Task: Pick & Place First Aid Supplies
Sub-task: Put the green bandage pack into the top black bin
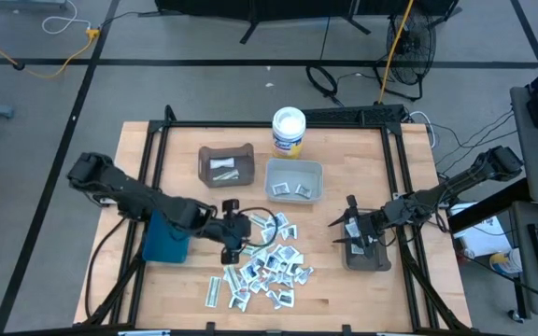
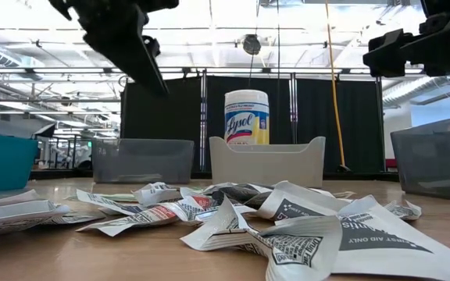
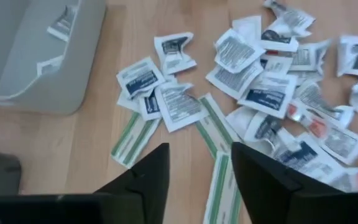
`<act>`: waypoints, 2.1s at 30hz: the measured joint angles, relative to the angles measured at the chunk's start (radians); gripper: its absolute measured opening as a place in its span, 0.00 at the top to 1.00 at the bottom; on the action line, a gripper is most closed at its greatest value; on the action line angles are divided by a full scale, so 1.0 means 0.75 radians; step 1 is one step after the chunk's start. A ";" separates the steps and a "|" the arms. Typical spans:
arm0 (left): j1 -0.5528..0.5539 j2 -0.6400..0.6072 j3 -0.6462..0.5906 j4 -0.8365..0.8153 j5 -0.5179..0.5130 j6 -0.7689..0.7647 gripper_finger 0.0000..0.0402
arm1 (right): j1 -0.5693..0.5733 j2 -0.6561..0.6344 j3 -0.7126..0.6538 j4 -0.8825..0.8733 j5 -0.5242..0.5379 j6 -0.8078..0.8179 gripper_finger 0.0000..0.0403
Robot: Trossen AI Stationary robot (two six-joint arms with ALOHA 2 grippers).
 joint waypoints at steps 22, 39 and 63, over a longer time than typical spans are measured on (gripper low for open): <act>0.334 0.317 0.001 0.138 0.190 0.402 0.48 | -0.001 0.009 0.000 -0.012 0.001 0.011 0.48; 0.368 0.377 0.000 0.135 0.247 0.498 0.48 | -0.001 0.010 0.000 -0.008 0.002 0.011 0.48; 0.412 0.416 0.005 0.112 0.372 0.437 0.70 | -0.001 0.010 0.000 -0.008 0.003 0.013 0.48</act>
